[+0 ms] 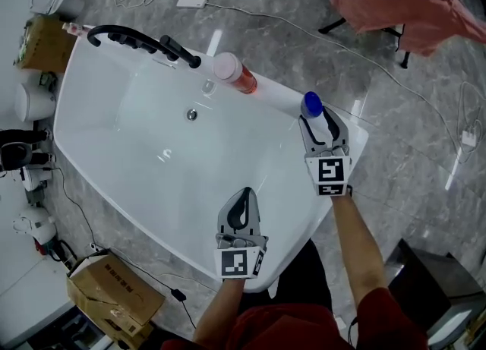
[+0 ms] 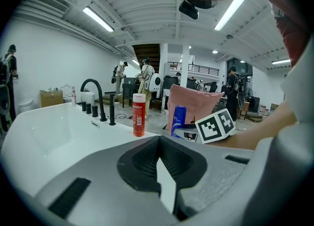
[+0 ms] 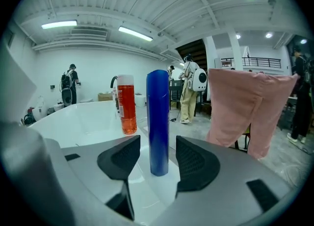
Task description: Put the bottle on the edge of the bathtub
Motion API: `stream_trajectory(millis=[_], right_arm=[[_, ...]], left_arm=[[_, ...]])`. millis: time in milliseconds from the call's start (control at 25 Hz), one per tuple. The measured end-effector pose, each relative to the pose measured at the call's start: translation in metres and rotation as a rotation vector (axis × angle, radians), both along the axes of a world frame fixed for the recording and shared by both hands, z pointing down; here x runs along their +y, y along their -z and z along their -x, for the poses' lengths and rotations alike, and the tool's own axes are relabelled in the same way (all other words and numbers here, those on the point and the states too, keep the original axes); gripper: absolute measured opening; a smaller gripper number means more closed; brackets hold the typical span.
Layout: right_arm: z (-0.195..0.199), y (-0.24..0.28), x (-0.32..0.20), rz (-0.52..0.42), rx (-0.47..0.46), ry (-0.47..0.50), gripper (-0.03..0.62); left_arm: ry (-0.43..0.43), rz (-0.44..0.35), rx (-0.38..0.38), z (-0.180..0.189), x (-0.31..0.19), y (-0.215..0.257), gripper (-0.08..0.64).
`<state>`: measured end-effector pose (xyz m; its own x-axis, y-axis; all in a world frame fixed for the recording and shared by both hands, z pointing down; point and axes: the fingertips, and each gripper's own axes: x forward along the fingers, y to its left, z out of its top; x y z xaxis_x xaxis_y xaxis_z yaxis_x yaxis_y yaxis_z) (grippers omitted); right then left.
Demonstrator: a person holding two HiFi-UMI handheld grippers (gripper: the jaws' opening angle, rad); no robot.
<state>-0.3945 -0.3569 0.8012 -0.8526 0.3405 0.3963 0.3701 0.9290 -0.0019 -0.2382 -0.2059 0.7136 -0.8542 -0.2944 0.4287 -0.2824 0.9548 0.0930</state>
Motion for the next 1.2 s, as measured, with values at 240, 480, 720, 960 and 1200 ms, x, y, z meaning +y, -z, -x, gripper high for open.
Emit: stream_trajectory(millis=[240,480,720,960,1200], right_arm=[[-0.055,-0.004,-0.001,-0.006,0.076,-0.031,0.224],[-0.13,0.012,0.014,0.017,0.139,-0.052,0.219],[-0.2,0.047,0.047,0.029,0.16,-0.039,0.213],[-0.241,0.099,0.086,0.023,0.114,0.004,0.212],[-0.255,0.168,0.127,0.026,0.014,0.014,0.207]], left_arm=[[0.003,-0.003,-0.027,-0.006,0.019,0.018,0.005],[0.009,-0.015,-0.056,-0.023,0.045,0.039,0.005],[0.012,-0.027,-0.077,-0.054,0.077,0.062,0.005],[0.014,-0.031,-0.091,-0.093,0.115,0.085,0.005],[0.028,-0.023,-0.124,-0.118,0.16,0.121,0.005]])
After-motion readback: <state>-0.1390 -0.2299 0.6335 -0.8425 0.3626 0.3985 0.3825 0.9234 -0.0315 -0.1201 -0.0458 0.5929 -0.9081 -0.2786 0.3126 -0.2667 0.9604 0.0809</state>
